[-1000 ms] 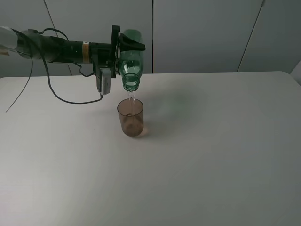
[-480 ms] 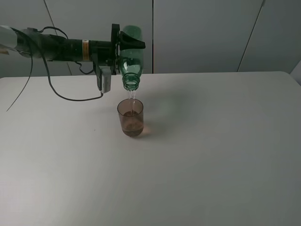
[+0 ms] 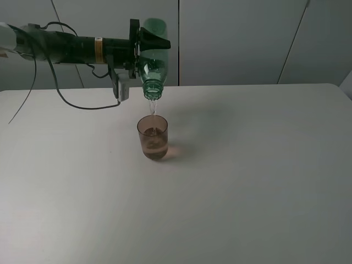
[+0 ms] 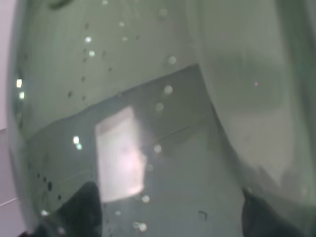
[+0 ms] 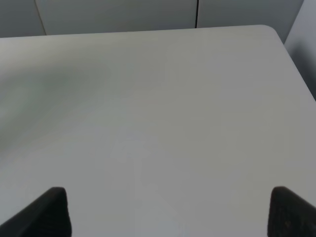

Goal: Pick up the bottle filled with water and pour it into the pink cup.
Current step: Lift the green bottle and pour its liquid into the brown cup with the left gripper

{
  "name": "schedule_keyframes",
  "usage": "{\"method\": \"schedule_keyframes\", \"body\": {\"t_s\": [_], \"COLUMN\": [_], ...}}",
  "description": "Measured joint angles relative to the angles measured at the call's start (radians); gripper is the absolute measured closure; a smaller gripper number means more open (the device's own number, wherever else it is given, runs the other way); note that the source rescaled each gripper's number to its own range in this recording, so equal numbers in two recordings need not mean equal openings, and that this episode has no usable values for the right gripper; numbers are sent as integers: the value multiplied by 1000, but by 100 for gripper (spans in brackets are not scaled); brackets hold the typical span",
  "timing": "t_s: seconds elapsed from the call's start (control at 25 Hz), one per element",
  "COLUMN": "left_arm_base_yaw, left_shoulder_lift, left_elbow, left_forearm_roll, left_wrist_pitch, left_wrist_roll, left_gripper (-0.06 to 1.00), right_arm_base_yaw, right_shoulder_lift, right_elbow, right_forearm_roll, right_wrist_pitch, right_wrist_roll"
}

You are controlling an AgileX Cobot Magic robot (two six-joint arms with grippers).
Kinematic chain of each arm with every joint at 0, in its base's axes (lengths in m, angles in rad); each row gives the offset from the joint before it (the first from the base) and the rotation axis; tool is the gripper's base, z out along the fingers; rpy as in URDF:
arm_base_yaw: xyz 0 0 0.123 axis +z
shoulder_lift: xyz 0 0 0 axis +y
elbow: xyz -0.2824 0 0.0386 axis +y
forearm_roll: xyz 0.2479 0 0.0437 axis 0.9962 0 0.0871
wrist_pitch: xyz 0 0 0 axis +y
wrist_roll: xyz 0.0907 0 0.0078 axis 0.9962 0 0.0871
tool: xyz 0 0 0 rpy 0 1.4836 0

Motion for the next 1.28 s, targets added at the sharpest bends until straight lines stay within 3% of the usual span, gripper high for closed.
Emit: {"method": "schedule_keyframes", "body": {"t_s": [0.4, 1.0, 1.28], "left_arm_base_yaw": [0, 0, 0], "left_shoulder_lift": [-9, -9, -9], "left_elbow": [0, 0, -2], "left_forearm_roll": [29, 17, 14], "left_wrist_pitch": [-4, -6, -6], "left_wrist_roll": [21, 160, 178], "left_gripper": [94, 94, 94], "right_arm_base_yaw": [0, 0, 0], "right_shoulder_lift": [0, 0, 0], "right_elbow": [0, 0, 0], "right_forearm_roll": [0, 0, 0], "right_wrist_pitch": [0, 0, 0], "right_wrist_roll": [0, 0, 0]}}
